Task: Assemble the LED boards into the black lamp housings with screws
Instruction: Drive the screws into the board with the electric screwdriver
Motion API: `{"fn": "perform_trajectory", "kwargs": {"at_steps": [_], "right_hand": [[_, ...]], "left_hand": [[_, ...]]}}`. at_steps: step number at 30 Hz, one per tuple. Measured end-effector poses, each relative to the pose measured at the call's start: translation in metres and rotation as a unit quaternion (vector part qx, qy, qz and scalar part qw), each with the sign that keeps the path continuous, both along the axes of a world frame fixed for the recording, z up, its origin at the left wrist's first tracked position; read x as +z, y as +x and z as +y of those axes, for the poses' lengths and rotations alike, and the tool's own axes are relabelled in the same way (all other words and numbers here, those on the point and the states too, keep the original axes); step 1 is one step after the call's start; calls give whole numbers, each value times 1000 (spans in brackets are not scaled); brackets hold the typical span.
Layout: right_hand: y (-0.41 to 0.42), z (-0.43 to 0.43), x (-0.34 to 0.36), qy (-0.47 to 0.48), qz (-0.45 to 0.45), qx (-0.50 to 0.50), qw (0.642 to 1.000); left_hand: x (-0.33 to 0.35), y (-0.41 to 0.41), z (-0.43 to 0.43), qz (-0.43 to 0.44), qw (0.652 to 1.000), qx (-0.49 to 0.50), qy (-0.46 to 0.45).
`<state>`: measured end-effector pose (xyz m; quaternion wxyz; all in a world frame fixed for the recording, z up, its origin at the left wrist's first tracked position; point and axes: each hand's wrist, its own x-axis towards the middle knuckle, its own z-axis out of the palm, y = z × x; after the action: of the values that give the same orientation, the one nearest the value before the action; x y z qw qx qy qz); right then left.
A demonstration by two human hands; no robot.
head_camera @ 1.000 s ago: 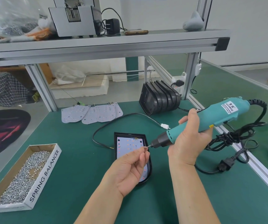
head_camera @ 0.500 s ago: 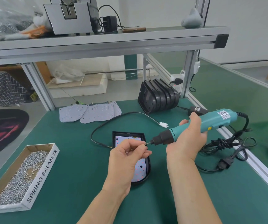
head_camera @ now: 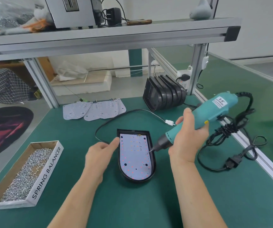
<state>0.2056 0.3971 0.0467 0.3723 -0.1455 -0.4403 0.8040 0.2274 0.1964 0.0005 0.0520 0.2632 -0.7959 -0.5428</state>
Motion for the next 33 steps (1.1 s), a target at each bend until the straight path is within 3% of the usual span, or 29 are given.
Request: {"fn": "perform_trajectory", "kwargs": {"at_steps": [3, 7, 17, 33], "right_hand": [[3, -16, -11, 94, 18, 38, 995], [8, -34, -21, 172, 24, 65, 983], [7, -49, -33, 226, 53, 69, 970], [4, -54, -36, 246, 38, 135, 959]], "left_hand": [[-6, 0, 13, -101, 990, -95, -38], [-6, -5, 19, -100, 988, -121, 12], [-9, -7, 17, -111, 982, -133, 70], [-9, -7, 20, -120, 983, -123, 60]]}}
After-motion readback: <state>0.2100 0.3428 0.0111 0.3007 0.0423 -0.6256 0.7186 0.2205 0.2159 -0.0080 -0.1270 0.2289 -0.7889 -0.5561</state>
